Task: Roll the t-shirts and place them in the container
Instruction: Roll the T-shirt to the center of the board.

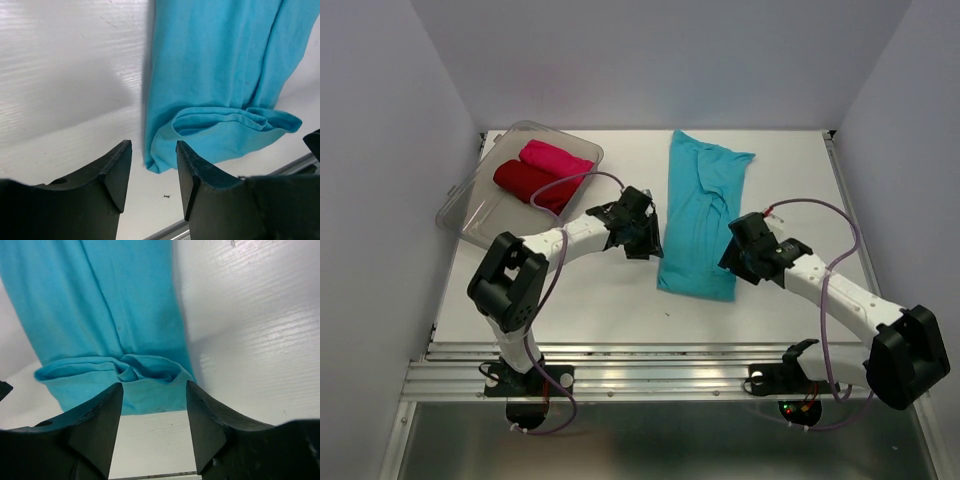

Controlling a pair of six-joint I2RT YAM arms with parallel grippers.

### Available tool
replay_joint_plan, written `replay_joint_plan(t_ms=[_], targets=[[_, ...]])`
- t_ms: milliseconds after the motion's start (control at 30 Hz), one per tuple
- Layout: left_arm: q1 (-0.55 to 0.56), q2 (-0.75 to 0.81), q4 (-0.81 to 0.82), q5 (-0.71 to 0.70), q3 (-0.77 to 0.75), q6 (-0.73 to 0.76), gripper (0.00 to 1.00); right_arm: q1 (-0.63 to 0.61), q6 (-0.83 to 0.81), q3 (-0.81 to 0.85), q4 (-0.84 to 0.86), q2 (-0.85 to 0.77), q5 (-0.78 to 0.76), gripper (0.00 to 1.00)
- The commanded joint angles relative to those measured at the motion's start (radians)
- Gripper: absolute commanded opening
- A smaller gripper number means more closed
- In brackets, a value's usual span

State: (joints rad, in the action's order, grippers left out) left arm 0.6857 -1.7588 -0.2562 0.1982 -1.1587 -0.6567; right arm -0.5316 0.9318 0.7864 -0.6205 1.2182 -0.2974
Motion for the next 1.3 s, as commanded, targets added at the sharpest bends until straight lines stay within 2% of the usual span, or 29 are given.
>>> replay_joint_plan(t_ms=[0, 33, 67, 133, 167, 200, 267, 400, 600, 1033, 1267], targets=[[-0.006, 0.111, -0.061, -0.103, -0.053, 0.035, 0.52, -0.008, -0.025, 0.057, -0.007, -0.06, -0.045, 0.59], [-0.005, 0.13, -0.06, -0.095, -0.046, 0.043, 0.51, -0.008, -0.033, 0.056, -0.011, -0.068, -0.031, 0.57], [0.0, 0.137, -0.058, -0.083, -0.041, 0.048, 0.5, -0.008, -0.039, 0.053, -0.013, -0.071, -0.02, 0.46], [0.026, 0.148, -0.057, -0.071, -0.024, 0.06, 0.36, -0.008, -0.039, 0.037, -0.005, -0.071, 0.036, 0.29], [0.038, 0.153, -0.049, -0.054, -0.018, 0.069, 0.3, -0.008, -0.034, 0.016, -0.001, -0.071, 0.055, 0.15], [0.063, 0.147, -0.046, -0.042, -0.009, 0.072, 0.22, -0.019, -0.031, 0.004, 0.013, -0.071, 0.085, 0.09], [0.084, 0.134, -0.032, -0.008, -0.004, 0.078, 0.12, -0.019, -0.015, -0.028, 0.016, -0.072, 0.102, 0.01], [0.117, 0.098, 0.023, 0.07, 0.02, 0.068, 0.03, -0.019, -0.004, -0.068, 0.025, -0.094, 0.13, 0.01], [0.115, 0.021, 0.052, 0.07, 0.001, 0.062, 0.04, -0.019, 0.009, -0.087, 0.068, -0.071, 0.136, 0.01], [0.095, -0.097, 0.051, 0.01, -0.027, 0.085, 0.04, -0.019, -0.004, -0.079, 0.223, 0.135, 0.029, 0.01], [0.097, -0.061, 0.067, 0.038, 0.069, 0.091, 0.04, -0.019, -0.062, -0.114, 0.255, 0.184, 0.136, 0.01]])
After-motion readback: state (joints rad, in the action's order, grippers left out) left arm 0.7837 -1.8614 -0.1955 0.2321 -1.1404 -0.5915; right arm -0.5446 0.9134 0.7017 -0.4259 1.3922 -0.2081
